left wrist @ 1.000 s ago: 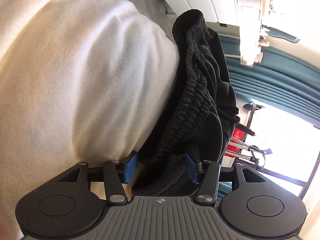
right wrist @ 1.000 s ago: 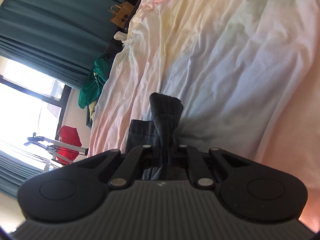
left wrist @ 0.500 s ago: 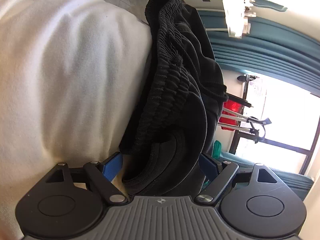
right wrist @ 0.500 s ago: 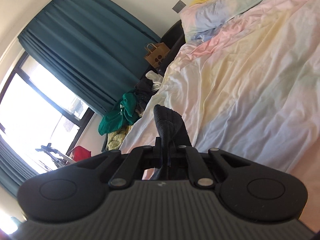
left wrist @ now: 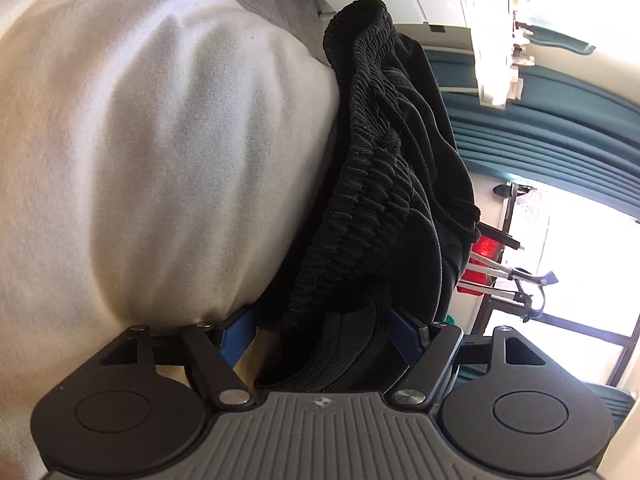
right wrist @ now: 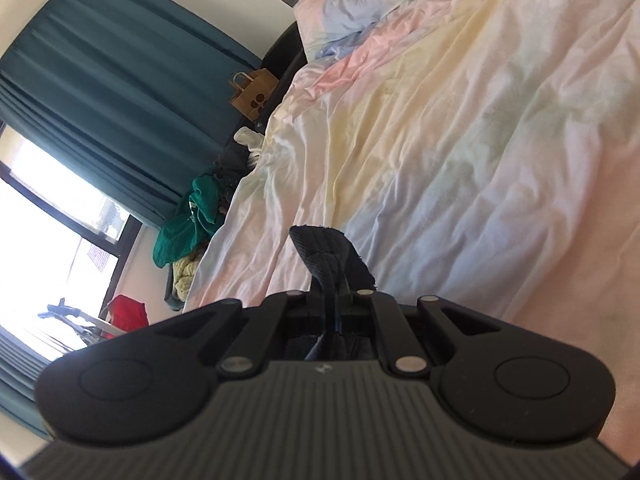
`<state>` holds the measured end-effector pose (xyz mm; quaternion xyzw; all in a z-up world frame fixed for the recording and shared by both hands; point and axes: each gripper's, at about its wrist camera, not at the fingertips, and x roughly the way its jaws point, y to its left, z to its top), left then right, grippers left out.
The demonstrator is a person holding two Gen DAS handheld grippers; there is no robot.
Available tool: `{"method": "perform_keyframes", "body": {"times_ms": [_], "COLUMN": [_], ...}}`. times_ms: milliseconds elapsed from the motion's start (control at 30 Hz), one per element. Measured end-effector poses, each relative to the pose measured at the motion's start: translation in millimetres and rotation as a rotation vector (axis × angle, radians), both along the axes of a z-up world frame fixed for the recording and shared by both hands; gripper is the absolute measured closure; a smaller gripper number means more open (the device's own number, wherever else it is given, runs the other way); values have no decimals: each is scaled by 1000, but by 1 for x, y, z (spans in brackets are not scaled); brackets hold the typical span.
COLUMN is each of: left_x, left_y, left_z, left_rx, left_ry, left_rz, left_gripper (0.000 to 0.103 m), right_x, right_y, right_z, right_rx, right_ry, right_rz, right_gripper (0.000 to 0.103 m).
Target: Fold clothes
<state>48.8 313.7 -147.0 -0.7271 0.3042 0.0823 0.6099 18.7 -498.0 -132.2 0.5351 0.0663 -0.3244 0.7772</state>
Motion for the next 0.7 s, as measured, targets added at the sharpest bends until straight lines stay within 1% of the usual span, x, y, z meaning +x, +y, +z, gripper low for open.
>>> {"method": "perform_keyframes", "body": {"times_ms": [33, 100, 167, 200, 267, 400, 467, 533, 600, 633, 700], "left_x": [-2, -7, -9, -7, -4, -9, -8, -12, -22, -28, -31], "left_y": [-1, -3, -4, -5, -7, -9, -10, -8, -8, -9, -13], "left_z": [1, 1, 2, 4, 7, 11, 12, 10, 8, 8, 13], "left_rx": [-1, 2, 14, 32, 56, 61, 43, 47, 51, 52, 88], "left_ry": [3, 11, 14, 10, 2, -10, -15, -26, -34, -38, -42], "left_rz": [8, 27, 29, 24, 23, 14, 12, 0, -14, -21, -46], "left_gripper": [31, 42, 49, 51, 61, 61, 62, 61, 61, 61, 60], "right_x": [-3, -8, -10, -10, -11, -15, -17, -21, -22, -23, -21], "right_y": [-2, -2, -2, -1, 0, 6, 9, 14, 19, 21, 24], "right_z": [-4, -14, -20, -22, -25, -29, -31, -33, -36, -38, -40], "right_rx": [29, 100, 141, 155, 174, 211, 231, 281, 320, 339, 360], "right_ry": [-11, -25, -9, 2, 9, 16, 19, 52, 59, 62, 53], "right_rz": [-8, -23, -36, -41, -44, -53, -57, -66, -64, -63, -62], "right_gripper": [96, 96, 95, 95, 94, 93, 93, 93, 92, 91, 84]}}
